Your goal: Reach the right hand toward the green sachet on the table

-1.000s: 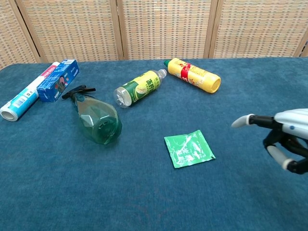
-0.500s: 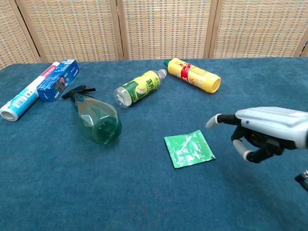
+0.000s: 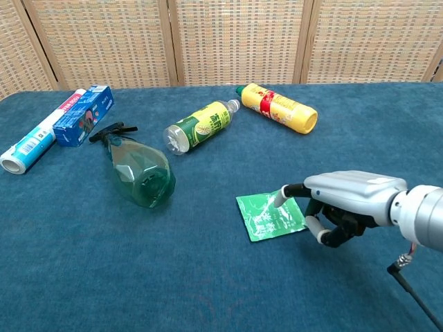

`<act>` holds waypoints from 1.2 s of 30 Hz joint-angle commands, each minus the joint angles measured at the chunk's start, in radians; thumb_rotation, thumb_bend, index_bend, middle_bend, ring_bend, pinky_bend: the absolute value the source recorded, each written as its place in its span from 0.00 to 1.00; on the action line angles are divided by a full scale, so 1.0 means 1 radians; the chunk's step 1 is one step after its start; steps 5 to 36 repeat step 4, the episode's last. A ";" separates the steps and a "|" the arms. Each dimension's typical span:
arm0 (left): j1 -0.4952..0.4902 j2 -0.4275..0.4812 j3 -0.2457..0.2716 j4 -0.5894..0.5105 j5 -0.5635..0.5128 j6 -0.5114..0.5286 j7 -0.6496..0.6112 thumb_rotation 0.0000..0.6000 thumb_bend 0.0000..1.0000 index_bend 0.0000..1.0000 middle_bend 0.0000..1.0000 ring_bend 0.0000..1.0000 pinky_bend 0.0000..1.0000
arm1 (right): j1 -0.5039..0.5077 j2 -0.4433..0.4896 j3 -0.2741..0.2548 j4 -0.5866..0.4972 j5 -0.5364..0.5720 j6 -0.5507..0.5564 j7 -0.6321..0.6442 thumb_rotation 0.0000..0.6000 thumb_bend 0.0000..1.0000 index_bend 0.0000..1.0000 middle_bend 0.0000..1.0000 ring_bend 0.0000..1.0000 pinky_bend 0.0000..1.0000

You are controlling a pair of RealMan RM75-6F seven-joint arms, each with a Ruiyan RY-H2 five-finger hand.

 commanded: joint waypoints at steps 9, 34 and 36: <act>-0.001 0.000 0.001 0.011 -0.014 -0.011 -0.007 1.00 0.52 0.00 0.35 0.44 0.46 | 0.014 -0.027 -0.009 0.003 0.003 0.024 -0.006 1.00 0.86 0.22 0.77 0.86 0.72; -0.001 0.000 0.001 0.011 -0.014 -0.011 -0.007 1.00 0.52 0.00 0.35 0.44 0.46 | 0.014 -0.027 -0.009 0.003 0.003 0.024 -0.006 1.00 0.86 0.22 0.77 0.86 0.72; -0.001 0.000 0.001 0.011 -0.014 -0.011 -0.007 1.00 0.52 0.00 0.35 0.44 0.46 | 0.014 -0.027 -0.009 0.003 0.003 0.024 -0.006 1.00 0.86 0.22 0.77 0.86 0.72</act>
